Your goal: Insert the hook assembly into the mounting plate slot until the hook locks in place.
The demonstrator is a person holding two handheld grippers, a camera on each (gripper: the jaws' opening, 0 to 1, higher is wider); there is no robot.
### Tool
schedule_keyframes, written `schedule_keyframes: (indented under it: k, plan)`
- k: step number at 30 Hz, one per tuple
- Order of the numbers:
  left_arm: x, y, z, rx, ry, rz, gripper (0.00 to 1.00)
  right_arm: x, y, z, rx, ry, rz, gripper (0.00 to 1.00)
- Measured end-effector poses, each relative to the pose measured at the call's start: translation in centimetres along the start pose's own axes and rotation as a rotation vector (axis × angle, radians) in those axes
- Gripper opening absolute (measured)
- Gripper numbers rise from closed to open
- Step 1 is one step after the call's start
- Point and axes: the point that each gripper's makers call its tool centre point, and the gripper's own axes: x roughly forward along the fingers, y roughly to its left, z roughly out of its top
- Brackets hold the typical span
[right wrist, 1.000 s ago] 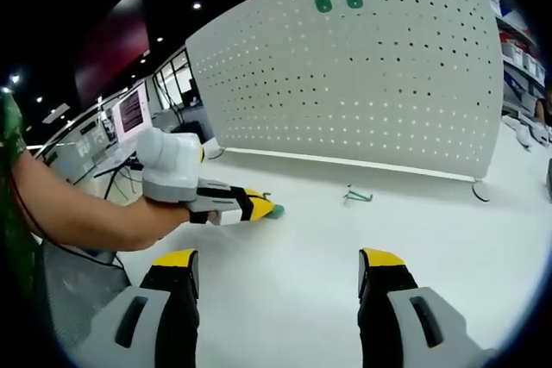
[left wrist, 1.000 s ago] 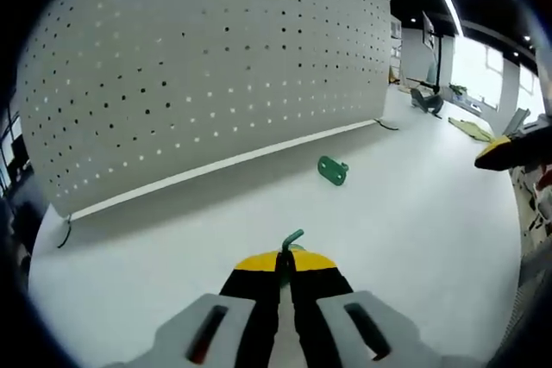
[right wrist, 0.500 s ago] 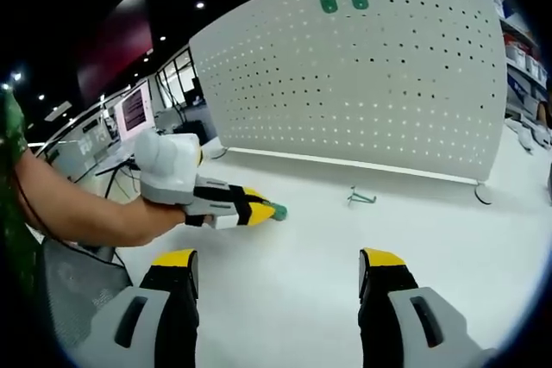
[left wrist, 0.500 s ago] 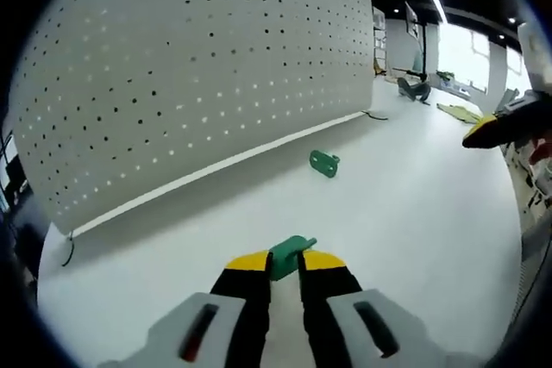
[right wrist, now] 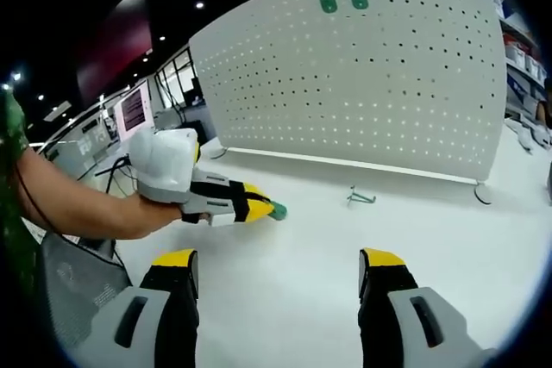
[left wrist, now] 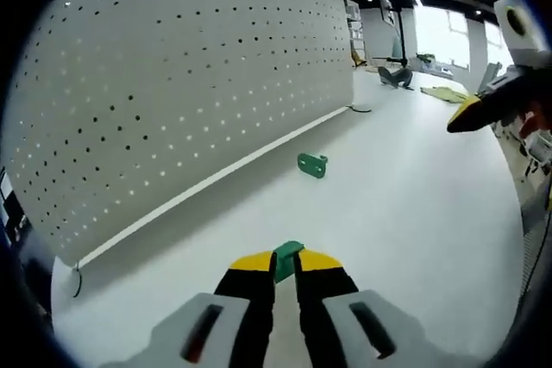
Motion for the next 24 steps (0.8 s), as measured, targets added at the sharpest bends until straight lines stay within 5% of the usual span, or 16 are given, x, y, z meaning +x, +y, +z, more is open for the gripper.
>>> schedule_keyframes:
  k: [20,24]
  plan:
    - [0.37,0.17,0.87,-0.045,0.015,0.033,0.04,-0.21,0.15,0.14,0.0,-0.01,0.001,0.77]
    - [0.41,0.17,0.95,-0.044,0.015,0.033,0.11,-0.29,0.1,0.07,0.002,-0.01,-0.001,0.77]
